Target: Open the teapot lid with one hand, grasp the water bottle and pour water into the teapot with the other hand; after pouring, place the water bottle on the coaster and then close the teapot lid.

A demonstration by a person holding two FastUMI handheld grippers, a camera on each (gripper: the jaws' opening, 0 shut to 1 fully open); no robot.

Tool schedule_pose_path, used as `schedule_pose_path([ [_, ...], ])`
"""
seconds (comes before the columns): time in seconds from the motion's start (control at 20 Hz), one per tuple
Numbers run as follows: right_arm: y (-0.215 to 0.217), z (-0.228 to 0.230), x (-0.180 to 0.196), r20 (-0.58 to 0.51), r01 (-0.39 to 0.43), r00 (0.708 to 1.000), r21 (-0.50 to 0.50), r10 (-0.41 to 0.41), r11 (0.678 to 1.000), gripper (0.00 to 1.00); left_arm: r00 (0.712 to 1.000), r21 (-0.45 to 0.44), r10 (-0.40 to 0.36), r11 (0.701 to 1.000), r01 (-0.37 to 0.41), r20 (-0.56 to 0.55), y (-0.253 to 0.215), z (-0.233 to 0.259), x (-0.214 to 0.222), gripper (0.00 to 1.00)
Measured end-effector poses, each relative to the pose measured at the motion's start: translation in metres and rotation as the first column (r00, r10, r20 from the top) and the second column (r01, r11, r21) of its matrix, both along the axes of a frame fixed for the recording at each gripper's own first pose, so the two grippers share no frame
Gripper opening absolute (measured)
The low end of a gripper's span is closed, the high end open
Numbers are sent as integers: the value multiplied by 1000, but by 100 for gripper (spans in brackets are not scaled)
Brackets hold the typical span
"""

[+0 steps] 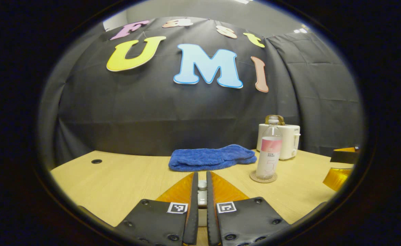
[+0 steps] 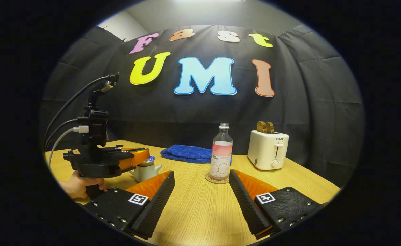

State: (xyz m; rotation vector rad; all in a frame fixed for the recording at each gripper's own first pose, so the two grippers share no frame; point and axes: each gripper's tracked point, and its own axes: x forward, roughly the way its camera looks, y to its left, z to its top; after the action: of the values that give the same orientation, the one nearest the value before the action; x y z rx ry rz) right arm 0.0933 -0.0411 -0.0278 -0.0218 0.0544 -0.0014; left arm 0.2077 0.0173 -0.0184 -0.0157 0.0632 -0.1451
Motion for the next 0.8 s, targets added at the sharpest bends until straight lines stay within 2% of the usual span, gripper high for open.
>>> schedule_pose_path([
  [0.25,-1,-4,1,-13,-6,1000,17,6,1000,99,1000,21,10,1000,-10,-1,0,-1,-3,20],
  [0.7,3,-6,0,-18,-15,1000,0,15,1000,99,1000,6,-11,1000,11,0,-1,1,-7,22],
  [0.75,3,-5,-1,-16,-15,1000,-4,15,1000,99,1000,3,-12,1000,12,-2,0,0,-8,29],
  [0.8,4,-4,0,-15,-17,1000,-7,16,1000,99,1000,1,-11,1000,11,-4,0,1,-10,30],
])
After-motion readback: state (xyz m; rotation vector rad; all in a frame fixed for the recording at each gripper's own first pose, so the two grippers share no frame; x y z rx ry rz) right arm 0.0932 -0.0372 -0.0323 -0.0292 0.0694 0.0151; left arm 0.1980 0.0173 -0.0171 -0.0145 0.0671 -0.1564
